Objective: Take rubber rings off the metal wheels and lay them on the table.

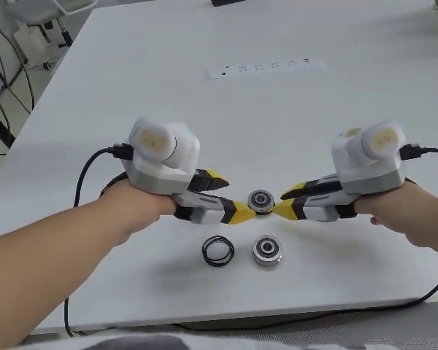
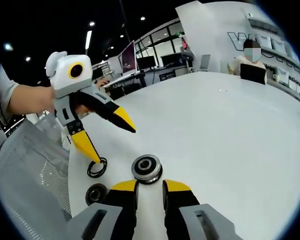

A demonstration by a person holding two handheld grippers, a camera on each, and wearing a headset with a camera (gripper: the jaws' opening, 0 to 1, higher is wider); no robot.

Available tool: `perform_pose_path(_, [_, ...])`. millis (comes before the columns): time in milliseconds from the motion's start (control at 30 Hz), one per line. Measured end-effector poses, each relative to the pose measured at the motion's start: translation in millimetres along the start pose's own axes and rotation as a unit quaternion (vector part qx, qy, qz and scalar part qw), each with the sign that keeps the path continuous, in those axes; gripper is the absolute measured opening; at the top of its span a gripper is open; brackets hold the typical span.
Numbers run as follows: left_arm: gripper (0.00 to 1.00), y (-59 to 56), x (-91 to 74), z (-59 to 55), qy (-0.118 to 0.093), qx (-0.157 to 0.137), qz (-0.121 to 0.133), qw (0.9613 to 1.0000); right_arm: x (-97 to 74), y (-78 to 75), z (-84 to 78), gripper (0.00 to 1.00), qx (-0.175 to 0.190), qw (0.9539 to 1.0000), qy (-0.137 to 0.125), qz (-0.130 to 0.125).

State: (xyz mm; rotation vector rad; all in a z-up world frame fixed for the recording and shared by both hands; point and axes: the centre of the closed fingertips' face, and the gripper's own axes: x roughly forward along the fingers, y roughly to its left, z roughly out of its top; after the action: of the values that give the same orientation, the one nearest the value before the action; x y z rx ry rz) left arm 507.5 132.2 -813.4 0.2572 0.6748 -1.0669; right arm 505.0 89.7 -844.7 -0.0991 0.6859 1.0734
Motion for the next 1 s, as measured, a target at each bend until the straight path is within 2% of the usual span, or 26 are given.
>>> perform_pose_path(233, [0.36,3.2,11.1,0.3,0.003,-0.004,-0.001,1.0,5.2,-1.1,-2.4,0.15,-0.012,0.9999,0.006,0.002])
perform_pose_path(367, [0.33,0.8,16.3,-1.5,0.005,-0.005,-0.006,1.0,7.0,-2.1,-4.2,0.14,-0.017,0.9998,0.009,0.001])
perform_pose_path(500, [0.3,0.5,21.2,-2.9,0.009,-0.004,-0.01,0.9999,7.4,-3.6,-2.9,0.14,-0.019,0.9998,0.005,-0.001])
perform_pose_path(633, [0.24,-0.5,24.7,1.0,0.005,-0.001,-0.011,0.9999,8.5,-4.4,-2.5,0.13,-0.023,0.9997,0.004,0.0])
perform_pose_path(900, [0.22,-3.0,36.7,-0.9,0.017,0.003,-0.017,0.9997,8.8,-4.8,-3.5,0.13,-0.024,0.9997,0.001,0.0])
perform_pose_path(1000, [0.2,-2.7,37.5,1.0,0.014,0.004,-0.016,0.9998,8.6,-4.4,-3.5,0.13,-0.023,0.9997,0.0,0.0])
